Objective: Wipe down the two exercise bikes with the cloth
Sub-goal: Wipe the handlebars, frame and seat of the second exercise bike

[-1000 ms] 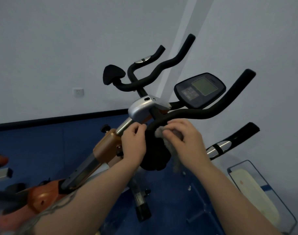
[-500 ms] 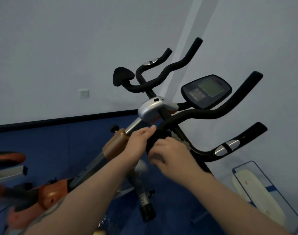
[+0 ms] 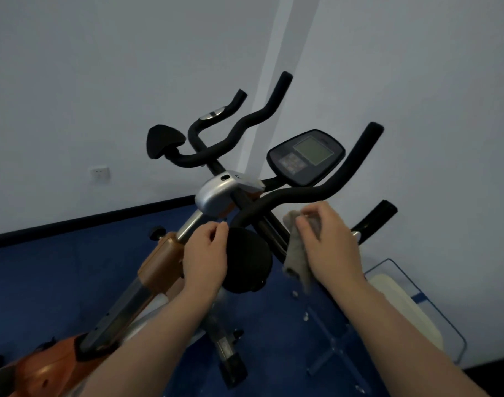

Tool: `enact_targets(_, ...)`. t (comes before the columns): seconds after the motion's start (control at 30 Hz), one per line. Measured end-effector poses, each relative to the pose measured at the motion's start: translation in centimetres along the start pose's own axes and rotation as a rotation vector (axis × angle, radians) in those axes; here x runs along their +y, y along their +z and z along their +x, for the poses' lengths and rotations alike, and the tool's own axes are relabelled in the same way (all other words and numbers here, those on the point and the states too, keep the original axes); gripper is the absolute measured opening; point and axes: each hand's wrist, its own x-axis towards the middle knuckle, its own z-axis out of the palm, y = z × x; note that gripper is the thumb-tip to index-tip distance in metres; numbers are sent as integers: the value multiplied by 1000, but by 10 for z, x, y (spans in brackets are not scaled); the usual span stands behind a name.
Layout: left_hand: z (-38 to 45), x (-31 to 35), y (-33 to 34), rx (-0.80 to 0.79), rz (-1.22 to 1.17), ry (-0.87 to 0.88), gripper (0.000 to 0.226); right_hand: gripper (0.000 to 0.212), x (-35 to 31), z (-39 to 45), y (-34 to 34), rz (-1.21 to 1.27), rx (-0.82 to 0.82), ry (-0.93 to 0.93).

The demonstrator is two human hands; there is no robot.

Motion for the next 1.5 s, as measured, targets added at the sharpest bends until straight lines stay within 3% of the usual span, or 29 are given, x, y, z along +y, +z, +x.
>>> enact_targets(0.07, 2, 11, 10, 55, 126, 188, 12, 12, 11, -18, 9, -238, -99, -48)
enact_targets(0.13, 12, 20, 20, 42, 296, 375, 14, 15, 20, -32, 25, -431, -113, -210)
enact_targets(0.17, 17, 24, 25, 23, 377, 423, 13, 17, 19, -28, 32, -465, -113, -205)
enact_targets(0.23, 24, 25, 32, 3, 580, 452, 10, 26, 11, -7, 46, -468, -170, -101)
enact_targets(0.3, 21, 20, 35, 9, 724, 458, 18, 30, 6, 21, 55, -406, -347, 42)
enact_targets(0.37, 18, 17, 34, 3, 709, 447, 19, 25, 10, 26, 52, -335, -391, 67)
enact_targets(0.43, 19, 16, 32, -2, 641, 401, 14, 21, 14, 11, 44, -336, -335, -3)
enact_targets(0.53, 20, 15, 32, 18, 619, 394, 11, 20, 13, 12, 41, -442, -316, -18)
enact_targets(0.67, 20, 15, 31, 10, 621, 422, 16, 37, 3, 52, 56, -637, -597, 52)
enact_targets(0.7, 20, 15, 31, 0, 615, 425, 17, 39, 6, 51, 57, -679, -605, 36)
enact_targets(0.8, 20, 15, 30, 3, 601, 443, 16, 30, 21, 23, 51, -832, -386, -137)
enact_targets(0.87, 19, 14, 31, 31, 608, 455, 16, 29, 27, 8, 48, -839, -343, -199)
enact_targets(1.03, 19, 14, 32, 28, 630, 462, 16, 35, 10, 24, 66, -510, -295, 44)
enact_targets(1.13, 20, 15, 29, -20, 606, 412, 13, 35, 17, 3, 53, -590, -228, -137)
enact_targets(1.27, 21, 25, 30, -115, 581, 320, 10, 28, 50, 7, -4, -685, -139, -562)
enact_targets(1.3, 20, 30, 33, -129, 596, 364, 10, 29, 58, 13, -19, -742, -77, -578)
enact_targets(1.4, 16, 45, 53, -162, 636, 516, 9, 30, 58, 9, -23, -688, 106, -313)
enact_targets(1.43, 14, 48, 60, -207, 644, 534, 11, 30, 52, 3, -10, -635, 107, -309)
enact_targets(1.5, 11, 46, 71, -301, 730, 565, 16, 30, 44, -9, 7, -639, -22, -481)
